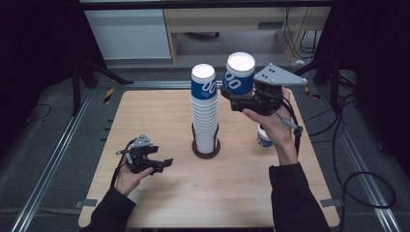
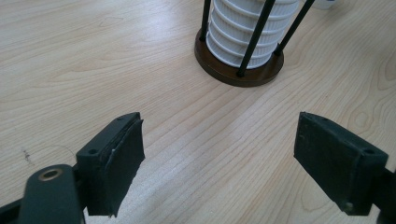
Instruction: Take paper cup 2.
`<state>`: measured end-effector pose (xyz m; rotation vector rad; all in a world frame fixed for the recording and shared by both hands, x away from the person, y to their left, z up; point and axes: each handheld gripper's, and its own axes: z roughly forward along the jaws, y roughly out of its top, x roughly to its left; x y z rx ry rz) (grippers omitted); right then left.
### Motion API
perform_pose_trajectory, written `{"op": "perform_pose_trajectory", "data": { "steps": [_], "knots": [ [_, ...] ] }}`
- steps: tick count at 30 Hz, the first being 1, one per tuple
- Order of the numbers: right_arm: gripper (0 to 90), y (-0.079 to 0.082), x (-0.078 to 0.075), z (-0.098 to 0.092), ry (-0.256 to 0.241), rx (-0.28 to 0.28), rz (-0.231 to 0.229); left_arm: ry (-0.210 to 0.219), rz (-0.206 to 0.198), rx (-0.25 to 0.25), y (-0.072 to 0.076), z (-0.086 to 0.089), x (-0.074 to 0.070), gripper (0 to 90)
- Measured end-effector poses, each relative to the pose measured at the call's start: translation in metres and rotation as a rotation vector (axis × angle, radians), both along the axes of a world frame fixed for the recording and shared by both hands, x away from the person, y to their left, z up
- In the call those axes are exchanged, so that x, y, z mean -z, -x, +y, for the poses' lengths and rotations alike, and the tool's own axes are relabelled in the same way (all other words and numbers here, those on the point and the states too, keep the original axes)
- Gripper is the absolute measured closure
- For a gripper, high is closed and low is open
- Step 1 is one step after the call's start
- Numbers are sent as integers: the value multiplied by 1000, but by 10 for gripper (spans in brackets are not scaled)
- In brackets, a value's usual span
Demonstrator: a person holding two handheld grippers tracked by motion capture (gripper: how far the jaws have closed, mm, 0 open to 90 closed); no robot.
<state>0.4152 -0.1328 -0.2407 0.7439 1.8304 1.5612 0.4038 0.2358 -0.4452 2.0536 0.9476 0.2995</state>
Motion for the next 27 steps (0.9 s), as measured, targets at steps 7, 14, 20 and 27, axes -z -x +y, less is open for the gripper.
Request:
{"op": "perform_pose_trajectory", "data": {
  "steps": [7, 14, 20, 27],
  "knots": [
    [198, 11, 36, -19, 33, -11, 51, 0, 2, 8, 1, -1, -1, 157],
    [198, 14, 64, -32, 45, -22, 105, 1, 0, 15, 2, -2, -2, 159],
    [198, 15, 86, -38, 56, -33, 146, 4, -3, 24, 4, -3, -4, 159],
    [198, 17, 112, -42, 75, -110, 208, 7, -4, 39, 5, -4, -5, 162]
  ]
}}
